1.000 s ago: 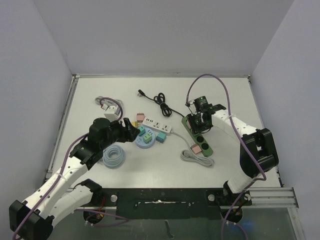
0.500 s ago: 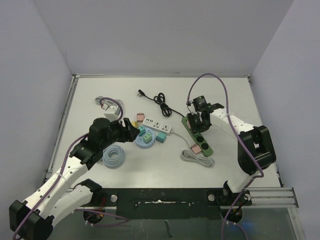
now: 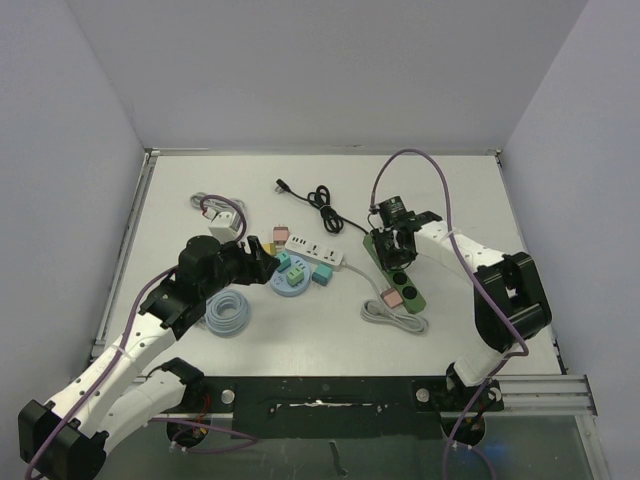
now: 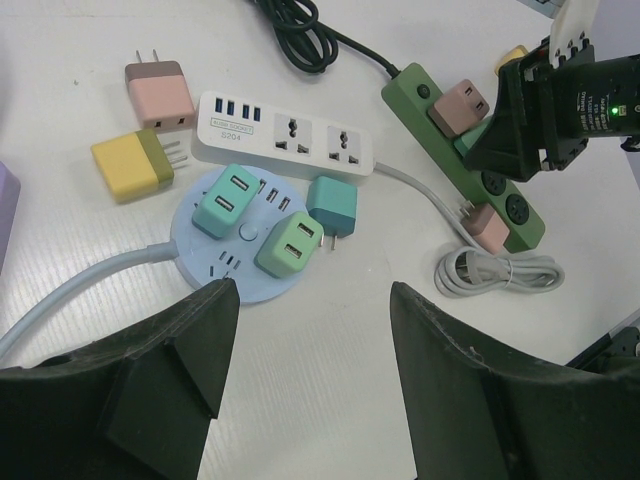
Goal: Insert the plug
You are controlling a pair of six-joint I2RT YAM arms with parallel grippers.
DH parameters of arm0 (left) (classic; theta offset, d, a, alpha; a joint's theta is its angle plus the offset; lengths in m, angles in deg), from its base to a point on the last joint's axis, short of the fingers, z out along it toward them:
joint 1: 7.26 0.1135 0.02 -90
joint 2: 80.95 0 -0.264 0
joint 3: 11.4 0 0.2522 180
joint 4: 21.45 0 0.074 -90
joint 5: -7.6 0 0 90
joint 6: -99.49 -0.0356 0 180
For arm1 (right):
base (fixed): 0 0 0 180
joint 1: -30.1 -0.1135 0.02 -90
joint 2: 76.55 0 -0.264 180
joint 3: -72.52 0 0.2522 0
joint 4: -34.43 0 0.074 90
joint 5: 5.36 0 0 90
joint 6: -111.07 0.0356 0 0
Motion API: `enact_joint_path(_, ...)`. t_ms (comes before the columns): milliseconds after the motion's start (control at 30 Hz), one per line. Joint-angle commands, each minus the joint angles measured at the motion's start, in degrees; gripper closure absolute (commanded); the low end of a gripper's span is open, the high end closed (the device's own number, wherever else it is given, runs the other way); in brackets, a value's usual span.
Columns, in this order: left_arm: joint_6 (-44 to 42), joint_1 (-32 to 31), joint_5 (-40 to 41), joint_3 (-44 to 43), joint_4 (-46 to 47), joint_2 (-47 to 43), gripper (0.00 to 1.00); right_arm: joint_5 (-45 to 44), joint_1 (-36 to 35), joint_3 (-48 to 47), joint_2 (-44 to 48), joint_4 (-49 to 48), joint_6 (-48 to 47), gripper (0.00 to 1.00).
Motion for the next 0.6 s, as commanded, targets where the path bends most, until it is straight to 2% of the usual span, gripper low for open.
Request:
enact_joint_path(0, -0.72, 0.20, 0.24, -1.10, 1.30, -0.55, 0.39, 1.62, 0.33, -1.50, 3.71, -4.62, 3.20, 0.44)
enact_joint_path(133, -0.53, 0.22, 0.43, -1.41, 0.91, -0.70, 0.38, -0.04, 1.59, -1.64, 10.28, -4.32, 4.25, 0.36)
enact_joint_path(267, -0.07, 0.20, -0.13, -1.49, 1.14, -0.65, 0.38, -9.54, 4.16, 2.44, 18.47, -8.09, 10.25, 0.34)
enact_joint_path(400, 0.27, 0.20, -1.03, -2.00, 1.15, -0.54, 0.38, -13.34, 12.71, 5.16, 21.39, -8.39, 18.31, 0.34)
enact_joint_path(567, 0.46, 0.25, -2.15, -1.55, 2.21, -0.96, 0.36, -14.53, 23.43, 6.30, 18.23, -10.31, 24.11, 0.33)
